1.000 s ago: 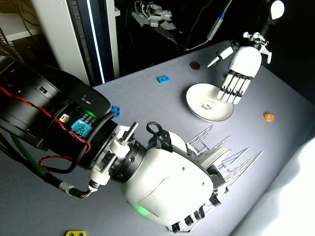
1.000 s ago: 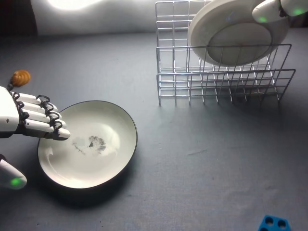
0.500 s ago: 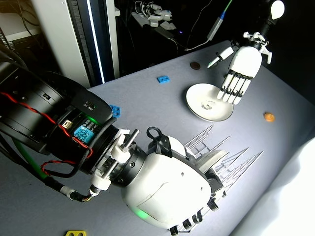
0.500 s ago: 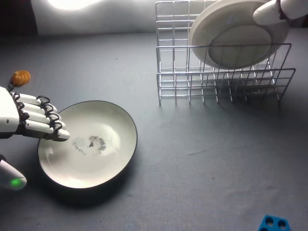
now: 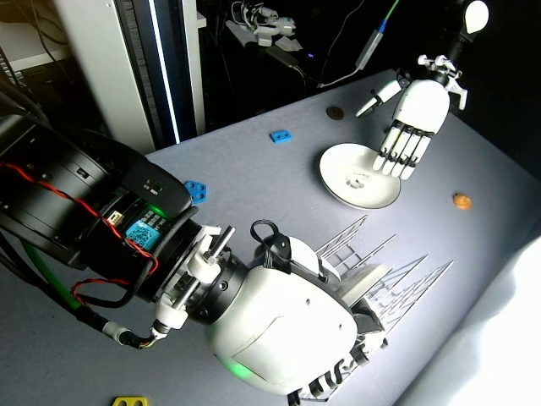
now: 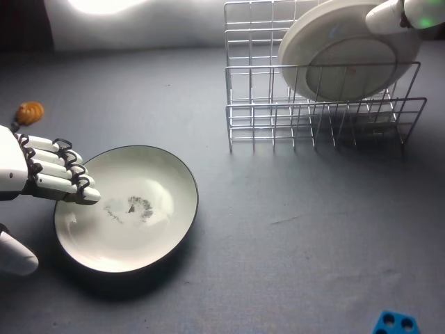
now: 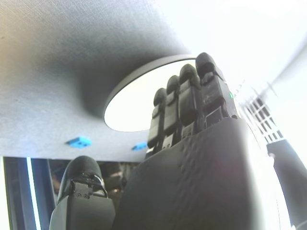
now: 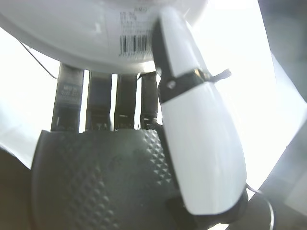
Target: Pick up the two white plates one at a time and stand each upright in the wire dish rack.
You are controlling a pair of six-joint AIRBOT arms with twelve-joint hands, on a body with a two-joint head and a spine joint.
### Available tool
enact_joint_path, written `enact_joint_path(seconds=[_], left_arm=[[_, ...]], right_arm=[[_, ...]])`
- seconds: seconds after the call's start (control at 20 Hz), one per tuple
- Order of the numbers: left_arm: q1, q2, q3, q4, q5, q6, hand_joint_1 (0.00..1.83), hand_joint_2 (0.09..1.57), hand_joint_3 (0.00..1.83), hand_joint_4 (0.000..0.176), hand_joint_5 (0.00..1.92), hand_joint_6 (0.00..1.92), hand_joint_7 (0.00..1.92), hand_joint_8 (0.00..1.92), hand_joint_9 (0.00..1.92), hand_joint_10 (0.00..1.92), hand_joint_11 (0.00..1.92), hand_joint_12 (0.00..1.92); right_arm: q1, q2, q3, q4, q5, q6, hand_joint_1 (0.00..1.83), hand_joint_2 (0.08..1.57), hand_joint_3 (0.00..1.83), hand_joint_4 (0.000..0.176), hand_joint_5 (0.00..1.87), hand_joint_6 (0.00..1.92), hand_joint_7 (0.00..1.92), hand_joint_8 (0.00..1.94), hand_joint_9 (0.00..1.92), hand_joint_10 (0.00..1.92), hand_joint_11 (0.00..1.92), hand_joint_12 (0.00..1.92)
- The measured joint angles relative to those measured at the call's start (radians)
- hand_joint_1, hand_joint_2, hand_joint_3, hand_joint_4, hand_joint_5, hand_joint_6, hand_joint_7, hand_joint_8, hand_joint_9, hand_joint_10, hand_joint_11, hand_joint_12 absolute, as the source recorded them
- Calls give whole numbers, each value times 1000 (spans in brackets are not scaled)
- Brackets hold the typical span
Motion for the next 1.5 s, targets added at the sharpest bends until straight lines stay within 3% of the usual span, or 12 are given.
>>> enact_joint_path(seconds=[0.05,0.1,0.15,0.3,0.55,1.0,1.1,1.25,1.4,1.5], left_arm=[[0,0,0,0,0,0,0,1082,0,0,123,1,129,1,113,2,0,245],[0,0,0,4,0,0,0,1081,0,0,130,4,138,5,120,4,0,237],[0,0,0,4,0,0,0,1079,0,0,133,5,137,3,116,2,0,242],[0,0,0,4,0,0,0,1084,2,0,134,1,141,1,113,0,0,214],[1,0,2,5,0,0,0,1077,0,0,128,2,137,3,111,3,0,231],[27,-8,4,0,8,0,0,1074,0,0,158,3,165,3,145,5,0,280],[27,-8,4,-3,8,0,0,1076,0,0,114,1,121,1,96,2,0,177],[37,-8,3,-6,10,0,0,1085,2,0,125,1,127,2,104,2,0,192],[60,-8,1,-16,8,-16,0,1079,0,0,118,1,128,1,104,1,0,183],[79,-8,1,-31,10,-33,0,1085,1,0,133,4,135,2,105,1,0,199]], right_arm=[[0,0,0,0,0,0,1069,1265,0,0,695,1399,883,165,728,471,405,1382],[0,0,0,0,0,0,1055,1211,0,0,568,836,875,121,715,463,379,1373],[0,0,0,0,0,0,1045,1202,0,0,590,545,861,93,699,454,346,1366],[0,0,0,4,14,2,1035,1180,0,0,662,251,850,36,661,459,302,1354],[0,0,0,4,15,2,1042,1149,0,0,688,112,796,2,600,399,199,1345],[18,0,-18,-57,53,-2,1050,1136,0,0,697,79,786,2,585,377,166,1345],[21,2,-18,-57,54,-2,1064,1120,0,0,710,80,794,5,593,381,179,1358],[29,5,-18,-57,62,-23,1095,1084,0,0,723,81,808,10,609,394,185,1355],[57,7,-18,-78,111,-51,1141,1032,1,0,788,181,826,25,520,628,190,1316],[72,7,-18,-121,148,-51,1143,1021,0,0,710,374,799,50,429,807,173,1326]])
